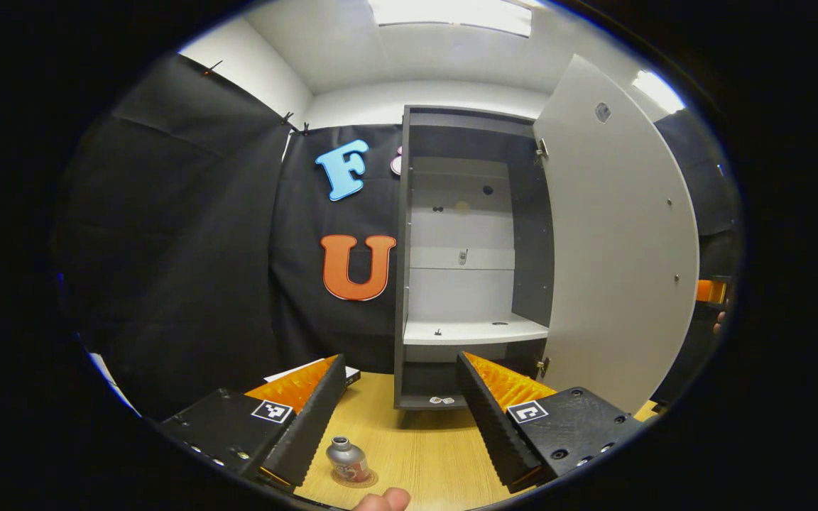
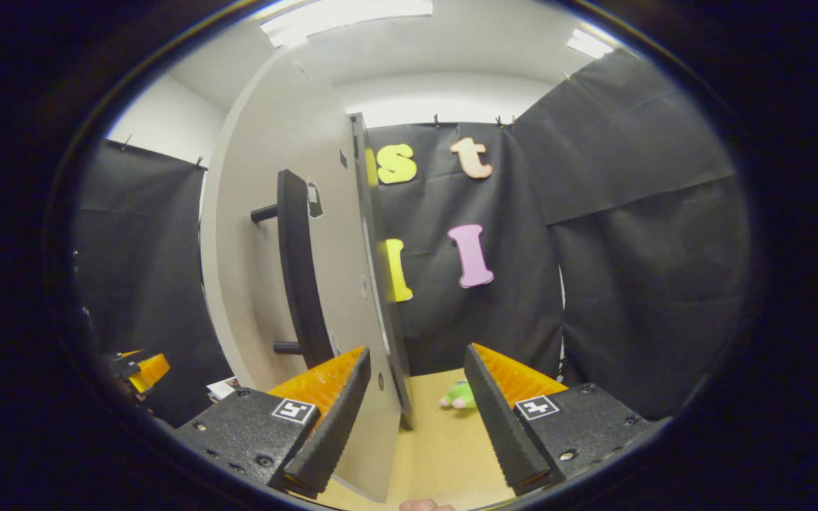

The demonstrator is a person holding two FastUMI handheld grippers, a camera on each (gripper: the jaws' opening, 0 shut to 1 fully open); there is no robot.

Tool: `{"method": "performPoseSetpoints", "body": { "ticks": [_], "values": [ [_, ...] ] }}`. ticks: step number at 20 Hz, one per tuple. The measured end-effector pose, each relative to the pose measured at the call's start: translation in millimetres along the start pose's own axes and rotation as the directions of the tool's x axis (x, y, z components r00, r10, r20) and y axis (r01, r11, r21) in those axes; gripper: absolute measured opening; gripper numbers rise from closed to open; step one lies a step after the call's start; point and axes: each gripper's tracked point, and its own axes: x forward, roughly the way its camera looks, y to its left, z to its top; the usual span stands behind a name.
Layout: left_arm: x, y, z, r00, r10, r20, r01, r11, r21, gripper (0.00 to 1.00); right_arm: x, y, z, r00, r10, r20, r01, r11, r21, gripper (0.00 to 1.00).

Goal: Open the cabinet door with the right hand, grasp the bottle in the cabinet with the left hand and place it on the coaster, then close the cabinet door with the right hand.

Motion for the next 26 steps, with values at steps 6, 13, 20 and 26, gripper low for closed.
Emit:
{"method": "performPoseSetpoints", "body": {
  "ticks": [6, 13, 20, 26],
  "values": [
    [-4.3, -3.5, -4.7, 0.999, -0.028, -0.017, 0.029, 0.999, 0.017, 0.94, -4.5, 25.8, -3.3, 0.995, 0.098, -0.015, -0.098, 0.995, -0.009, 0.88],
    [-4.3, 2.3, -13.7, 0.999, -0.033, -0.029, 0.034, 0.999, 0.013, 0.94, -3.1, 57.0, -8.8, 0.979, 0.199, -0.041, -0.200, 0.980, -0.002, 0.88],
    [-4.6, 25.4, -24.0, 0.999, -0.013, -0.045, 0.013, 1.000, -0.007, 0.94, 4.8, 88.9, -8.8, 0.954, 0.298, -0.041, -0.299, 0.954, -0.005, 0.88],
    [-2.5, 55.4, -29.3, 0.998, 0.028, -0.057, -0.029, 0.999, -0.019, 0.94, 19.6, 113.7, 0.6, 0.922, 0.386, -0.024, -0.386, 0.922, 0.008, 0.89]
  ]
}}
